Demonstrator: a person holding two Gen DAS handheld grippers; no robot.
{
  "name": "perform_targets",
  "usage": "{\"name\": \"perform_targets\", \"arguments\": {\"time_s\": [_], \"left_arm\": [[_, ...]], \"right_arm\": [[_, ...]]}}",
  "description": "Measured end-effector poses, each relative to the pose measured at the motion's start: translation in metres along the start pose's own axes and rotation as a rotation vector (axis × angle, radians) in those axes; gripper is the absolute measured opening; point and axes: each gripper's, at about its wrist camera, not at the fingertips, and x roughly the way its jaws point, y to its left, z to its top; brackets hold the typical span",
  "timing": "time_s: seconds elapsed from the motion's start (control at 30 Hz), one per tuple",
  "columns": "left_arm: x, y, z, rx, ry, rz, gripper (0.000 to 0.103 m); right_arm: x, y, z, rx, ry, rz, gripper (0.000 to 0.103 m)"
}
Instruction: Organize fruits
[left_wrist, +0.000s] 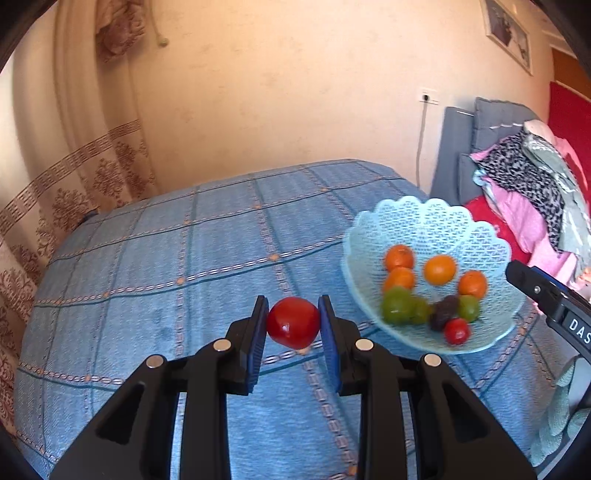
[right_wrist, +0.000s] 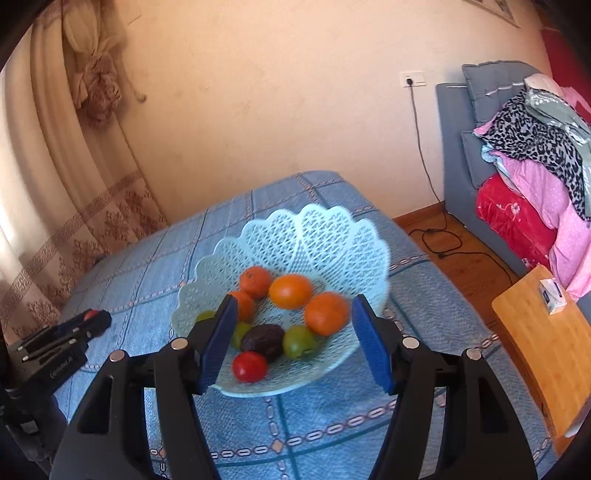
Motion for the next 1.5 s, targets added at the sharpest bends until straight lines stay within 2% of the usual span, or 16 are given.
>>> {"name": "perform_targets", "arguments": {"time_s": [0.17, 0.5, 0.9, 1.13, 1.17, 1.27, 1.33, 1.47, 1.5], "left_arm": [[0.006, -0.03, 0.009, 0.037, 0.006, -0.065, 0.028], [0.02, -0.076, 0.023, 0.115, -0.004, -0.086, 0.028], [0.038, -0.1, 0.026, 0.174, -0.005, -0.097, 0.028], [0.051, -0.109, 0.025, 0.185, 0.009, -0.112, 0.028], [0.052, -0.11, 0.025, 0.185, 0.013, -0.111, 0.031], [0.055, -0.107, 0.024, 0.166, 0.01, -0.094, 0.078], [0.053, -0.104, 0.025, 0.156, -0.011, -0.082, 0.078], [0.053, -0.098, 0.026, 0.148, -0.016, -0.067, 0.078], [0.052, -0.097, 0.026, 0.149, -0.02, -0.061, 0.081]], "right_arm": [[-0.003, -0.016, 0.002, 0.038, -0.005, -0.019, 0.066], [-0.012, -0.025, 0.01, 0.037, -0.026, -0.041, 0.066], [-0.011, -0.04, 0.013, 0.07, -0.029, -0.075, 0.066], [0.001, -0.04, 0.01, 0.066, 0.005, -0.086, 0.066], [0.002, -0.04, 0.01, 0.063, 0.006, -0.088, 0.066], [0.005, -0.04, 0.009, 0.066, 0.012, -0.092, 0.067], [0.006, -0.041, 0.009, 0.068, 0.009, -0.097, 0.07], [0.006, -0.042, 0.008, 0.067, 0.009, -0.097, 0.07], [0.006, -0.041, 0.008, 0.066, 0.008, -0.098, 0.07]]}}
